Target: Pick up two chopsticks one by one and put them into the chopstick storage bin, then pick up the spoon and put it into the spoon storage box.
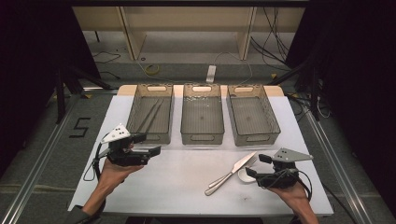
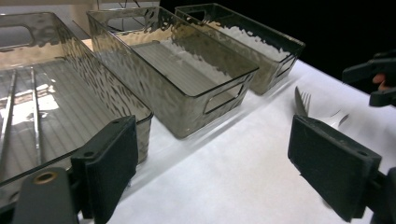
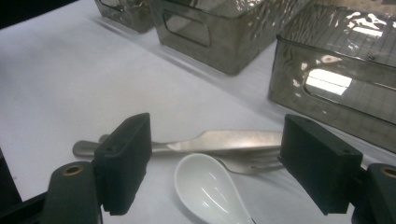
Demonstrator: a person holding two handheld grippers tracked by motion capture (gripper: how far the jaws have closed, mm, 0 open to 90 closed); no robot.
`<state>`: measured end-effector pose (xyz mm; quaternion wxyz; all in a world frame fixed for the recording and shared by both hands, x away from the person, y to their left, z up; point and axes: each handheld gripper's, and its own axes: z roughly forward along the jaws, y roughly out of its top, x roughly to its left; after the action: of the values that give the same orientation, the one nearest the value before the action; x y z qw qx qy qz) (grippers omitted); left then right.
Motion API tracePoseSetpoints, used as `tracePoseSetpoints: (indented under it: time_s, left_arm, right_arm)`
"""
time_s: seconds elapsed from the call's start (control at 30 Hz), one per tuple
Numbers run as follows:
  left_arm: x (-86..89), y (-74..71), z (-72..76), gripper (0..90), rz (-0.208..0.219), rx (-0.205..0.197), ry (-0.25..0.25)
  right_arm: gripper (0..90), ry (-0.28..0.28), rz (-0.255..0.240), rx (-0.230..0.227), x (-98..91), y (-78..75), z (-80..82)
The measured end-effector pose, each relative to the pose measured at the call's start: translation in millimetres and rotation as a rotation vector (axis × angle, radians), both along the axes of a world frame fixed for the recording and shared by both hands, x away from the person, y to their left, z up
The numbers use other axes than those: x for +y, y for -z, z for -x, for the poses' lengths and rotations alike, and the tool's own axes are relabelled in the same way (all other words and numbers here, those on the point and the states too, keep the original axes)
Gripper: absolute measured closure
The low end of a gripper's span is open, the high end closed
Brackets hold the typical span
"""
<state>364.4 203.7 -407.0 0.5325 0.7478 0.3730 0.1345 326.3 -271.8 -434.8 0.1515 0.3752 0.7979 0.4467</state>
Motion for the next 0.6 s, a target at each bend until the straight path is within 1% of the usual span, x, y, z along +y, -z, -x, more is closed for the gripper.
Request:
tracePoseSetpoints:
  time_s: [0.07,0.17,0.2,0.33,0.43,0.6]
  left_arm:
    - [-0.2,0.2,2.1,15.7,0.000,-0.007,-0.001]
    - [0.3,1.4,5.5,15.7,0.005,-0.010,-0.001]
    - [0.8,2.0,6.4,15.7,0.001,-0.008,0.000]
    - [1.8,4.2,8.6,15.6,-0.001,-0.003,-0.002]
    - [1.4,3.3,10.9,15.7,-0.011,-0.024,-0.015]
    - [1.4,2.7,12.8,15.7,-0.015,-0.031,-0.013]
  right_arm:
    - [25.9,0.003,0.019,0.007,-2.6,0.5,-0.6]
    - [25.9,0.007,0.046,0.022,-6.2,1.9,-1.5]
    - [25.9,0.006,0.057,0.024,-7.5,2.5,-1.9]
    - [25.9,0.010,0.074,0.042,-11.0,4.7,-2.7]
    - [25.9,0.009,0.087,0.054,-12.4,6.3,-2.3]
    - [25.8,0.000,0.117,0.071,-12.2,8.3,-2.7]
